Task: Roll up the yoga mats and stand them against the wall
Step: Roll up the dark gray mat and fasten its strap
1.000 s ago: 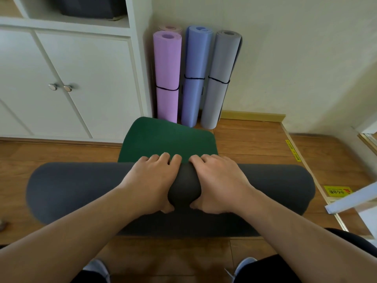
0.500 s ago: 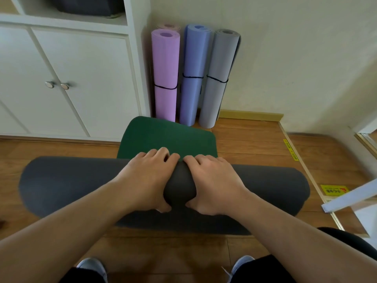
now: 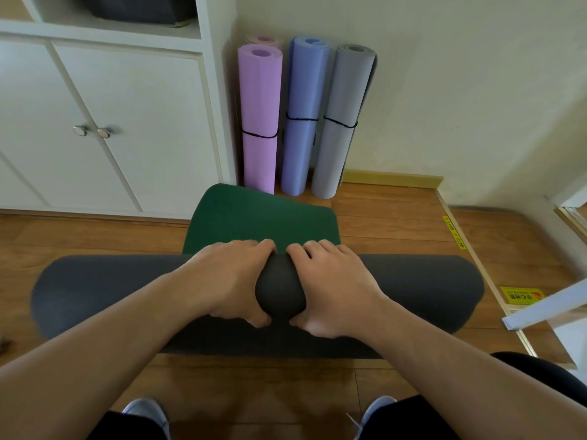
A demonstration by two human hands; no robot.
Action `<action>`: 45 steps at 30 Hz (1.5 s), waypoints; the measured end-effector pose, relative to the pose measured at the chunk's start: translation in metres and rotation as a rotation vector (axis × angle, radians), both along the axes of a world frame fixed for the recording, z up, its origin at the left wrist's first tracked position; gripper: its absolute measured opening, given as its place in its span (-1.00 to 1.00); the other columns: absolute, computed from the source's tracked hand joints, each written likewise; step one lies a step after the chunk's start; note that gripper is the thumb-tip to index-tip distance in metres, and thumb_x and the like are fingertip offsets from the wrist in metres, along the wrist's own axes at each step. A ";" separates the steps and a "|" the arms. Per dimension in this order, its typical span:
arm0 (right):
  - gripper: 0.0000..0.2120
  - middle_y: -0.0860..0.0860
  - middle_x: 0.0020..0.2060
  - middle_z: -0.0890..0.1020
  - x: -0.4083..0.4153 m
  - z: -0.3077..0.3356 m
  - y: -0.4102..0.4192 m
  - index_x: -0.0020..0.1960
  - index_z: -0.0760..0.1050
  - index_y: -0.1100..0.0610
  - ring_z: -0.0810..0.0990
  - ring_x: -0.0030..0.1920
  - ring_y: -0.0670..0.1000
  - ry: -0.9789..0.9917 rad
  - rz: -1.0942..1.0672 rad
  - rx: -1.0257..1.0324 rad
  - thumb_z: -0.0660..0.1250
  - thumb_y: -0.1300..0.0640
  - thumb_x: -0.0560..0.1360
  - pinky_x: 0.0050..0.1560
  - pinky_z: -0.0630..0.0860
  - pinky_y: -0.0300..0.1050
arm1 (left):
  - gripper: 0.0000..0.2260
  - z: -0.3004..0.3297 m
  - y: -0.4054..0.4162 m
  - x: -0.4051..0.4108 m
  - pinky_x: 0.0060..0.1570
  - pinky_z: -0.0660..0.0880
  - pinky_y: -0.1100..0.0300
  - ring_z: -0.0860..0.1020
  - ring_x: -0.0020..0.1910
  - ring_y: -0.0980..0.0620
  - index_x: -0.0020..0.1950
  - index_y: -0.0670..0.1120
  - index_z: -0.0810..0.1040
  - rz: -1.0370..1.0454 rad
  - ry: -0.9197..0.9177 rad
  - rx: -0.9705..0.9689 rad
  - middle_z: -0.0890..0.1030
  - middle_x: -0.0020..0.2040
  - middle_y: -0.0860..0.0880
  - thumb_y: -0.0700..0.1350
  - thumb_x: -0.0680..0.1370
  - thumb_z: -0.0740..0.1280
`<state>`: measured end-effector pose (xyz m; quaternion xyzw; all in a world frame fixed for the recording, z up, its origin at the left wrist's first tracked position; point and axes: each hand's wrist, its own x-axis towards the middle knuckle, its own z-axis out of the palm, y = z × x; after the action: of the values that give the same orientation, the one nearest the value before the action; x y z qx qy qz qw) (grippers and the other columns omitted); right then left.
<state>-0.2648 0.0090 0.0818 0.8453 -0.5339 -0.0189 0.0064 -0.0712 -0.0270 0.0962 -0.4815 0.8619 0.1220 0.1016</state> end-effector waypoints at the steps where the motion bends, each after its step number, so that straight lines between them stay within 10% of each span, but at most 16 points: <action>1: -0.12 0.00 0.21 0.57 -0.001 0.001 -0.001 0.42 0.33 0.03 0.56 0.20 0.10 -0.015 -0.003 -0.005 0.56 -0.36 0.28 0.22 0.55 0.09 | -0.09 -0.002 0.001 0.001 0.21 0.53 0.05 0.50 0.17 0.05 0.43 0.13 0.29 -0.021 -0.028 -0.061 0.47 0.22 0.15 0.42 0.21 0.56; 11: 0.19 0.09 0.47 0.30 -0.003 0.002 0.004 0.63 0.03 0.05 0.26 0.51 0.18 0.062 -0.007 -0.002 0.60 -0.37 0.27 0.60 0.23 0.15 | -0.21 0.001 0.000 -0.003 0.06 0.58 0.04 0.55 0.03 0.06 0.28 0.15 0.35 -0.008 0.023 -0.094 0.53 0.08 0.16 0.42 0.20 0.55; 20: -0.11 -0.02 0.16 0.57 -0.005 0.004 0.000 0.40 0.34 0.00 0.57 0.14 0.07 -0.042 -0.032 0.043 0.58 -0.39 0.26 0.11 0.59 0.04 | -0.02 -0.009 0.013 -0.010 0.37 0.45 -0.03 0.46 0.31 -0.04 0.53 0.06 0.22 -0.086 -0.091 -0.194 0.42 0.35 0.04 0.38 0.25 0.56; 28: 0.23 0.09 0.43 0.40 -0.003 0.003 0.005 0.64 -0.02 0.04 0.40 0.44 0.19 0.090 -0.052 0.032 0.63 -0.34 0.25 0.53 0.33 0.18 | -0.15 -0.002 0.006 -0.014 0.14 0.57 0.05 0.56 0.10 0.04 0.37 0.07 0.30 -0.021 0.042 -0.113 0.52 0.17 0.13 0.34 0.25 0.60; 38: -0.13 -0.01 0.12 0.60 -0.008 0.005 -0.003 0.37 0.35 0.00 0.59 0.09 0.08 -0.006 -0.046 0.027 0.56 -0.40 0.24 0.12 0.59 0.08 | 0.03 -0.014 0.013 -0.014 0.40 0.44 0.00 0.43 0.35 -0.02 0.55 0.05 0.18 -0.069 -0.028 -0.229 0.39 0.40 0.05 0.38 0.25 0.59; 45: 0.22 0.15 0.38 0.42 -0.001 0.008 0.008 0.63 -0.01 0.08 0.43 0.40 0.23 0.132 -0.051 -0.005 0.62 -0.33 0.27 0.54 0.31 0.20 | -0.10 -0.002 0.003 -0.013 0.13 0.60 0.04 0.57 0.11 0.02 0.39 0.07 0.25 0.017 0.075 -0.107 0.55 0.20 0.12 0.31 0.23 0.63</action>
<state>-0.2658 0.0169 0.0896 0.8285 -0.5535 -0.0733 0.0431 -0.0841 -0.0238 0.0940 -0.4884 0.8664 0.0947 0.0422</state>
